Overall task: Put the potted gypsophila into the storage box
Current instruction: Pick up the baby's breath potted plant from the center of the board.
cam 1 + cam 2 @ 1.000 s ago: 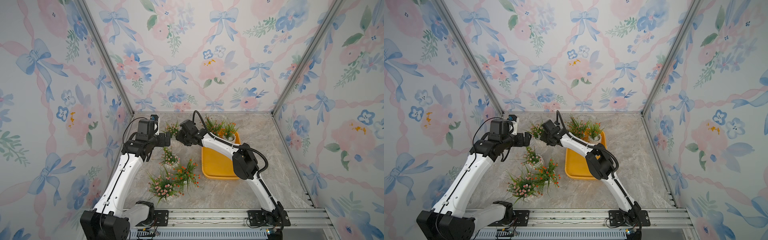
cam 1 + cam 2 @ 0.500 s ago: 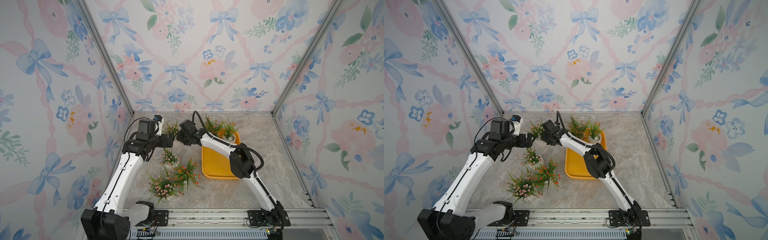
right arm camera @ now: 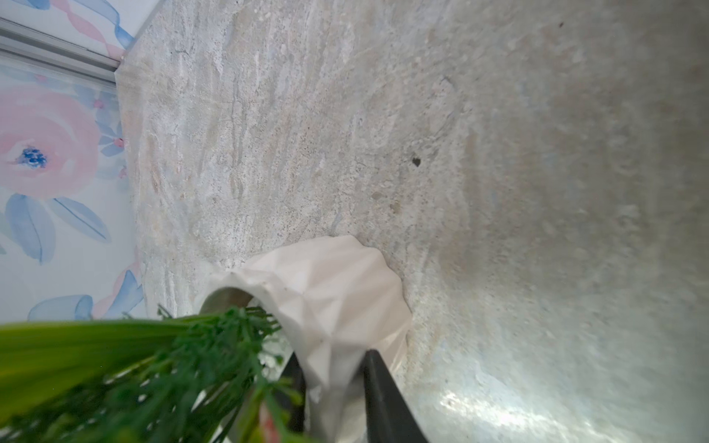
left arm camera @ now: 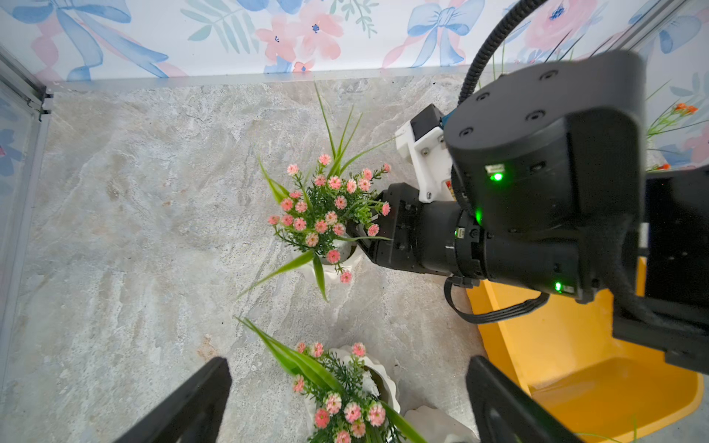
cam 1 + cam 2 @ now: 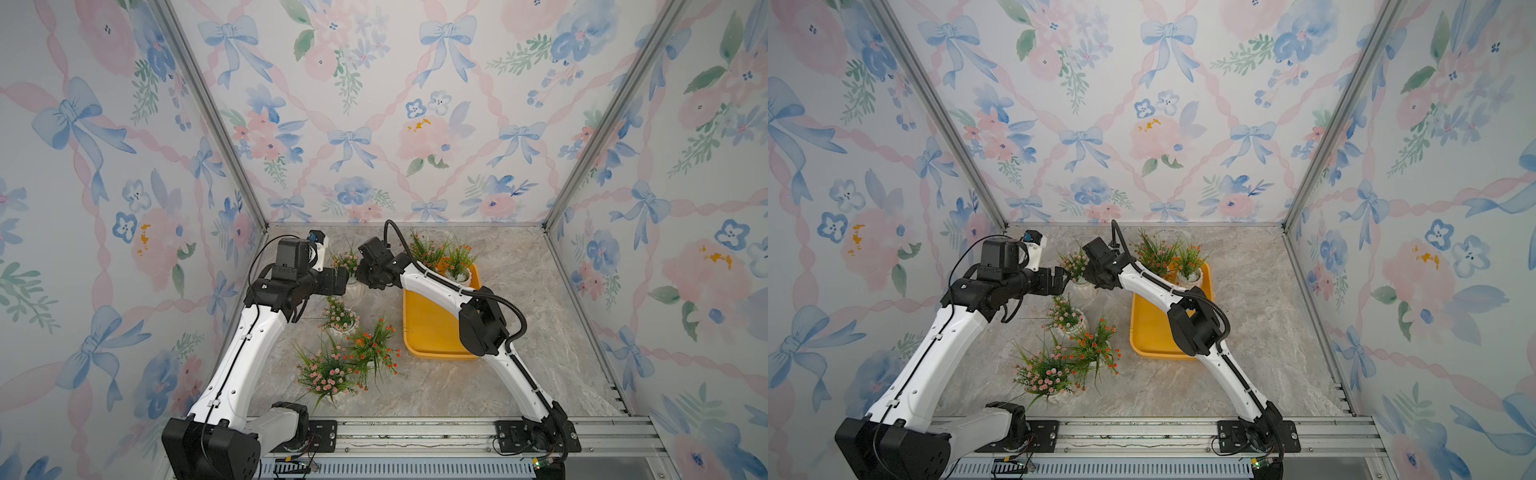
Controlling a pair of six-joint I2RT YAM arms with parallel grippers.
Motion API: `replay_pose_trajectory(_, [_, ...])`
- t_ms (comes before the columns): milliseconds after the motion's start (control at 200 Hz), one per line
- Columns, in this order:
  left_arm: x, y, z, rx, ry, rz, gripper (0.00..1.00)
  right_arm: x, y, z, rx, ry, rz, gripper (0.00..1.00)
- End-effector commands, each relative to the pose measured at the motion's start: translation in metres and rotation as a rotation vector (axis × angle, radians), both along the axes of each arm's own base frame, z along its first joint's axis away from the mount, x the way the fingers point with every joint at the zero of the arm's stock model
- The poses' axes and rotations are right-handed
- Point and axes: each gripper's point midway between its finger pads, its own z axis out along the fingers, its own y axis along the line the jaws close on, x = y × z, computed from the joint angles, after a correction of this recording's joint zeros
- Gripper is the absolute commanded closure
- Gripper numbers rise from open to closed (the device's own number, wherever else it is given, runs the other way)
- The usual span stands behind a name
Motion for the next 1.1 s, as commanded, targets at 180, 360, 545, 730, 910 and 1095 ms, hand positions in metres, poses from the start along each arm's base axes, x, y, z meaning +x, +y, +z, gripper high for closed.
replay_pose_trajectory(180, [0.005, 0.003, 0.004, 0.033, -0.022, -0.006, 0.02, -0.011, -0.035, -0.045, -0.2, 0.08, 0.014, 0.75])
replay_pose_trajectory(360, [0.006, 0.005, 0.001, 0.042, -0.017, -0.003, 0.02, -0.022, -0.036, -0.047, -0.257, 0.072, 0.061, 0.75])
replay_pose_trajectory(545, [0.006, 0.005, 0.001, 0.047, -0.016, -0.002, 0.02, -0.026, -0.035, -0.053, -0.257, 0.084, 0.075, 0.77])
replay_pose_trajectory(730, [0.004, 0.006, 0.001, 0.046, -0.017, -0.001, 0.02, -0.028, -0.036, -0.061, -0.269, 0.095, 0.078, 0.8])
replay_pose_trajectory(910, [0.002, 0.006, 0.001, 0.046, -0.02, 0.001, 0.02, -0.03, -0.035, -0.06, -0.269, 0.101, 0.08, 0.85])
replay_pose_trajectory(1095, [0.002, 0.005, 0.001, 0.043, -0.02, -0.002, 0.02, -0.025, -0.038, -0.04, -0.265, 0.066, 0.075, 0.91])
